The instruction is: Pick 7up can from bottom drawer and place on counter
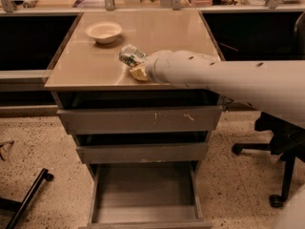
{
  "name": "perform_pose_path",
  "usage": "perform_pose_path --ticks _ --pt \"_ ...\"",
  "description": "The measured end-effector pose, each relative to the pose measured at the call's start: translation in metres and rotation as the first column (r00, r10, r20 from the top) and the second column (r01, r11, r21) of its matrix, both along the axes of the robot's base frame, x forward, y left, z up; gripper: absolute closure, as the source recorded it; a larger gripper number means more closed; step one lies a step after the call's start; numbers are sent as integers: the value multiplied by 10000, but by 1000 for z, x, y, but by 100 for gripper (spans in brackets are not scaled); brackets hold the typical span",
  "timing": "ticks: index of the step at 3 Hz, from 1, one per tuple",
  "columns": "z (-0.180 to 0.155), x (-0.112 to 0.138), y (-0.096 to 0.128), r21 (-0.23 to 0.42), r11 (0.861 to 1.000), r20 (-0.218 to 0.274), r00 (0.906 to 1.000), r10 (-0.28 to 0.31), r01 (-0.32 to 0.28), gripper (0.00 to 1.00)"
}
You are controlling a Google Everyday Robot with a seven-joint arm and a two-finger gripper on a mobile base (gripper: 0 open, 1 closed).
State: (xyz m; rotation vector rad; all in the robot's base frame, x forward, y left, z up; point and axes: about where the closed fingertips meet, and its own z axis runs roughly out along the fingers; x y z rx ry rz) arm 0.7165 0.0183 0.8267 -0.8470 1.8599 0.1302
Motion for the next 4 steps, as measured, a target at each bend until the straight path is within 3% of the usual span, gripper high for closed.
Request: perform_pose_path --ticks 3,4 --pt "0 0 0 0 10000 1 10000 0 0 17" --pt "0 0 0 0 10000 1 10000 0 0 0"
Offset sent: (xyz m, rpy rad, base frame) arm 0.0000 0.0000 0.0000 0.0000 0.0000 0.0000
